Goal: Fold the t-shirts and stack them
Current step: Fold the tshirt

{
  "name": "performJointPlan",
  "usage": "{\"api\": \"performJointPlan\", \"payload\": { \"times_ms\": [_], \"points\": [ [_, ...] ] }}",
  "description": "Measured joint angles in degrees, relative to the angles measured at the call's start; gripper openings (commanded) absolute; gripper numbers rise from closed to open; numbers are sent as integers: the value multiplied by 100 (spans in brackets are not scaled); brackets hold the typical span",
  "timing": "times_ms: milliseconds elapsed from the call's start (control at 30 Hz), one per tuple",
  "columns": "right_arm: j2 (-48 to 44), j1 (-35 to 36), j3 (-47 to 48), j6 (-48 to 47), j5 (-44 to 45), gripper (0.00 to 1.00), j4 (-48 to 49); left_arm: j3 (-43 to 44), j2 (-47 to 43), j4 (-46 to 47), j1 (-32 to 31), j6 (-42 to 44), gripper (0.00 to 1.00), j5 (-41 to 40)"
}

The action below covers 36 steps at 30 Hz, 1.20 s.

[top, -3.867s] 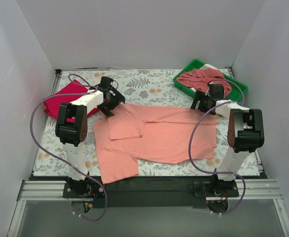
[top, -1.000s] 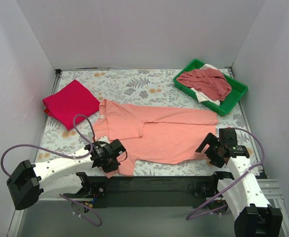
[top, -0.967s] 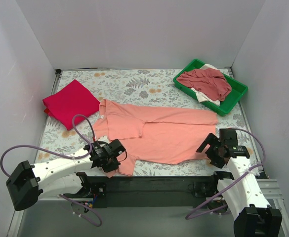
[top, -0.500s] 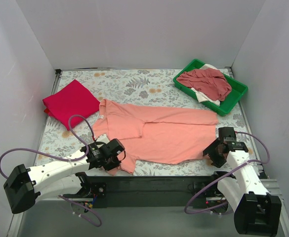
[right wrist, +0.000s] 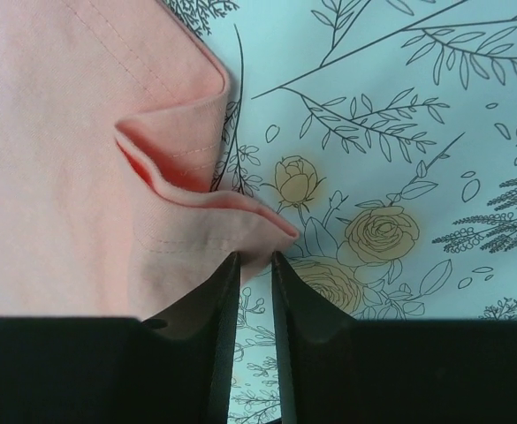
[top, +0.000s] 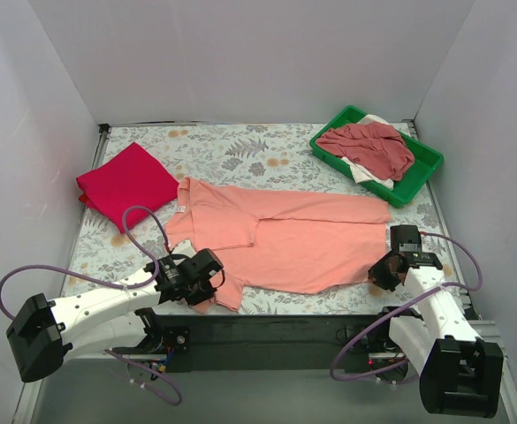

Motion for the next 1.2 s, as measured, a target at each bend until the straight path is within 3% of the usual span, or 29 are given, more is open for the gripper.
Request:
{"api": "performJointPlan", "payload": {
  "times_ms": [33, 100, 133, 567, 1200],
  "points": [
    [13, -2, -4, -4, 0, 25, 24, 0, 0, 9, 0, 0, 0, 0],
    [24, -2, -15, -9, 0, 3, 68, 0, 7, 33, 0, 0, 0, -2],
    [28, -2, -35, -17, 0, 1, 114, -2, 15, 39, 0, 0, 0, -2],
    [-267, -2, -42, -35, -68, 1, 57, -17, 33, 17, 0, -2, 0, -44],
    [-2116, -15, 1156, -168, 750, 1, -2177, 22, -184, -210, 0, 0, 0, -151]
  ]
}}
